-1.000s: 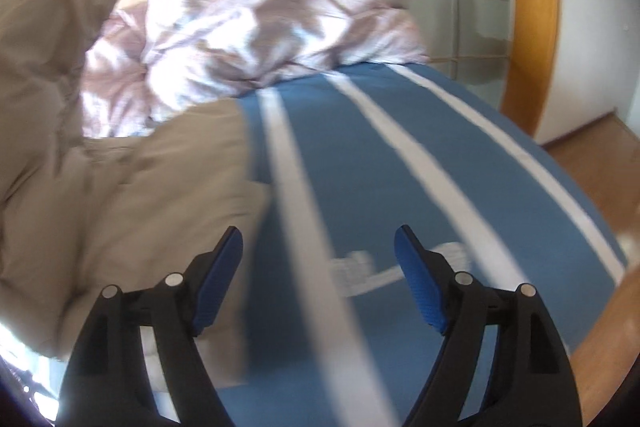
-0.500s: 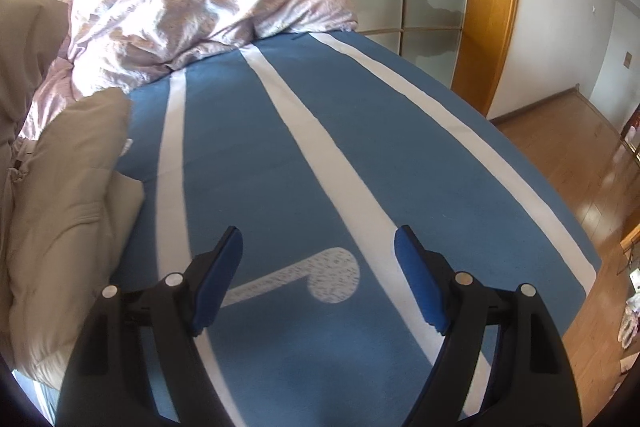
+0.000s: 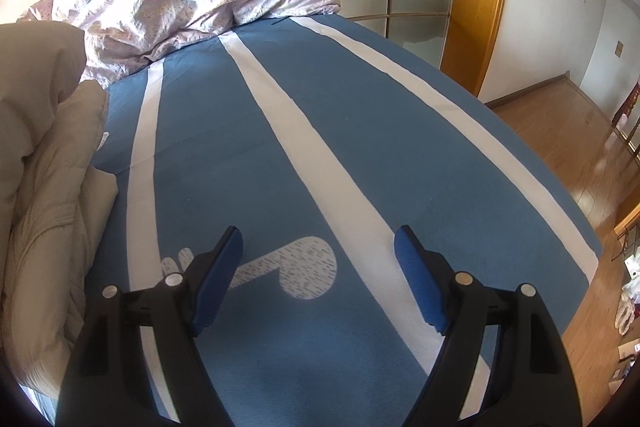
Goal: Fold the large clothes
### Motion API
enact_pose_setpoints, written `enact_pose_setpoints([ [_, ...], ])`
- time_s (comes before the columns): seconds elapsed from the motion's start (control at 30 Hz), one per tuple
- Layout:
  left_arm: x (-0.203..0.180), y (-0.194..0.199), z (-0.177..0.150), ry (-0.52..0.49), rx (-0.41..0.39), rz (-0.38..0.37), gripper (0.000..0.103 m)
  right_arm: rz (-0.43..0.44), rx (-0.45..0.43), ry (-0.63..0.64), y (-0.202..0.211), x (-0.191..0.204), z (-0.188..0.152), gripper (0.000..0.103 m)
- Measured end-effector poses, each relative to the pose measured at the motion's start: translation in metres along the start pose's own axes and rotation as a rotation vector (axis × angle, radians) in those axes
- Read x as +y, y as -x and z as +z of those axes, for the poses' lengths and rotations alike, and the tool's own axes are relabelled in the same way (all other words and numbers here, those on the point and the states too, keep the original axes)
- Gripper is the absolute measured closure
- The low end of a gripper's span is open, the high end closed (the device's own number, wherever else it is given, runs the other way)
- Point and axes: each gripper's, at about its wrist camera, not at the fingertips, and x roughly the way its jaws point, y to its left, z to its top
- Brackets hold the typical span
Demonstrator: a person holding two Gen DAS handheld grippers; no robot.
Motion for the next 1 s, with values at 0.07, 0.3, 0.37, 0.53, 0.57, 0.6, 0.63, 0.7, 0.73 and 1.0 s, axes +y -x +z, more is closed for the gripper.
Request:
enact_pose_setpoints([
  [0.07, 0.001, -0.003, 0.000, -0.005, 0.019, 0.006, 0.075, -0.003, 0.003, -0.005, -0.001, -0.001, 0.000, 0.025],
  [0.3, 0.007, -0.018, 0.002, 0.009, 0.089, 0.013, 0.075, -0.008, -0.002, -0.013, -0.002, -0.002, -0.002, 0.025],
  [0.37, 0.010, -0.023, 0.003, 0.015, 0.109, 0.016, 0.074, -0.013, -0.002, -0.011, -0.002, -0.003, -0.002, 0.025],
  [0.53, 0.010, -0.022, 0.003, -0.031, 0.123, 0.056, 0.073, -0.023, -0.002, -0.010, -0.003, -0.003, -0.002, 0.025],
  [0.57, 0.008, -0.019, 0.002, -0.050, 0.118, 0.066, 0.071, -0.023, -0.002, -0.009, -0.003, -0.003, -0.002, 0.025],
  [0.6, 0.007, -0.017, 0.001, -0.065, 0.114, 0.072, 0.070, -0.026, -0.002, -0.008, -0.003, -0.003, -0.002, 0.025],
  [0.63, 0.006, -0.014, 0.001, -0.074, 0.111, 0.076, 0.069, -0.028, -0.002, -0.007, -0.003, -0.003, -0.002, 0.025],
  [0.7, 0.004, -0.011, 0.001, -0.088, 0.111, 0.082, 0.065, -0.031, -0.002, -0.007, -0.003, -0.003, -0.003, 0.025],
  [0.73, 0.002, -0.011, 0.001, -0.093, 0.112, 0.082, 0.061, -0.032, -0.002, -0.007, -0.003, -0.003, -0.003, 0.025],
  [1.0, -0.026, -0.020, -0.010, -0.185, 0.119, 0.065, 0.026, -0.035, -0.005, -0.010, -0.004, -0.003, -0.003, 0.024],
])
